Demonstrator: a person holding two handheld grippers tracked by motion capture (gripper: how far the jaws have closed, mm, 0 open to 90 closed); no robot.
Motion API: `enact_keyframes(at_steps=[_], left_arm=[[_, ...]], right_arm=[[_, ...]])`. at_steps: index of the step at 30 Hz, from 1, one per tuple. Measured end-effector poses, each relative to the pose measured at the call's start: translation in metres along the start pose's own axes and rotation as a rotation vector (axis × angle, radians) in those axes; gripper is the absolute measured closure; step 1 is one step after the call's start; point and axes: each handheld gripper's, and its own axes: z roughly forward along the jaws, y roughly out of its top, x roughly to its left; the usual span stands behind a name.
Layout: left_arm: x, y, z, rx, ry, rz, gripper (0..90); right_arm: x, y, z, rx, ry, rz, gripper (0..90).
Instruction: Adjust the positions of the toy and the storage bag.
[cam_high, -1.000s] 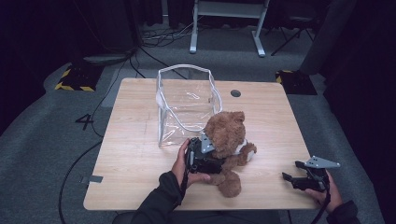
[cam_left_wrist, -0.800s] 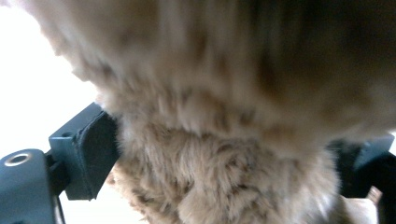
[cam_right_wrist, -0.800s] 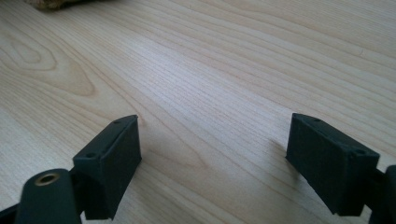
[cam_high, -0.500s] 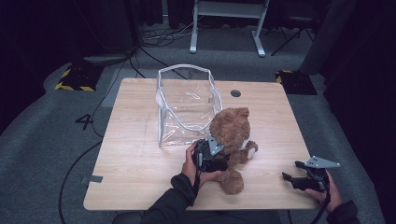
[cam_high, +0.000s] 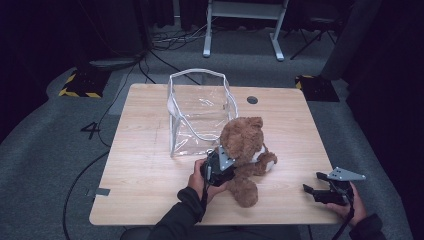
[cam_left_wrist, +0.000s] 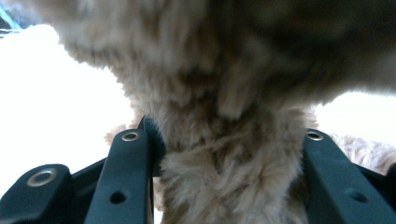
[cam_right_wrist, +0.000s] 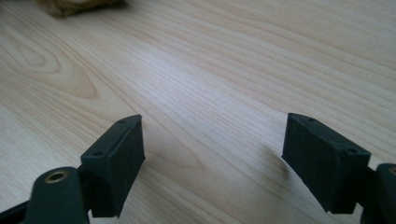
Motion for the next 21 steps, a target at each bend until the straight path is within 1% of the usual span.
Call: enact_keyframes(at_steps=[2,3,4,5,6,8,9,10,11,12,13,14,15,16,19,20,21], left_arm=[[0.002,-0.003,-0.005,0.004,-0.001,0.008,59.4],[0.003,-0.005,-0.008,0.002,0.003,0.004,59.6],[0.005,-0.007,-0.011,0.011,0.008,0.01,59.7],[0.006,-0.009,-0.014,0.012,0.015,0.008,59.7],[0.008,-0.011,-0.017,0.015,0.018,0.01,59.8],[0.013,-0.017,-0.026,0.022,0.026,0.008,59.8],[0.013,-0.017,-0.026,0.022,0.026,0.008,59.8],[0.015,-0.02,-0.03,0.02,0.022,0.003,59.8],[0.017,-0.022,-0.033,0.019,0.027,-0.001,59.7],[0.019,-0.025,-0.037,0.023,0.029,-0.003,59.7],[0.022,-0.03,-0.042,0.018,0.027,-0.015,59.4],[0.022,-0.03,-0.042,0.018,0.027,-0.015,59.4],[0.024,-0.034,-0.049,0.023,0.03,-0.017,59.4],[0.024,-0.034,-0.049,0.023,0.03,-0.017,59.4],[0.024,-0.04,-0.059,0.025,0.035,-0.02,59.4],[0.024,-0.042,-0.06,0.024,0.028,-0.021,59.4],[0.025,-0.045,-0.065,0.022,0.026,-0.027,59.3]], right_arm=[[-0.003,0.001,-0.002,-0.02,0.027,0.014,22.9],[-0.004,0.002,-0.002,-0.028,0.031,0.015,23.6],[-0.005,0.004,-0.003,-0.032,0.035,0.011,24.7],[-0.005,0.007,-0.004,-0.033,0.035,0.003,24.8],[-0.004,0.01,-0.004,-0.036,0.024,-0.003,25.3],[-0.006,0.021,-0.005,-0.062,0.014,-0.004,26.5],[-0.006,0.021,-0.005,-0.062,0.014,-0.004,26.5],[-0.005,0.026,-0.005,-0.071,0.012,-0.006,26.5],[-0.005,0.032,-0.005,-0.079,0.017,-0.01,25.7],[-0.004,0.037,-0.004,-0.091,0.021,-0.016,24.9],[-0.002,0.05,-0.003,-0.12,0.027,-0.023,24.5],[-0.002,0.05,-0.003,-0.12,0.027,-0.023,24.5],[0.001,0.064,-0.002,-0.148,0.035,-0.026,24.5],[0.001,0.064,-0.002,-0.148,0.035,-0.026,24.5],[0.008,0.088,-0.002,-0.191,0.039,-0.041,25.3],[0.012,0.098,-0.001,-0.201,0.045,-0.047,25.3],[0.019,0.114,0.002,-0.208,0.041,-0.069,25.7]])
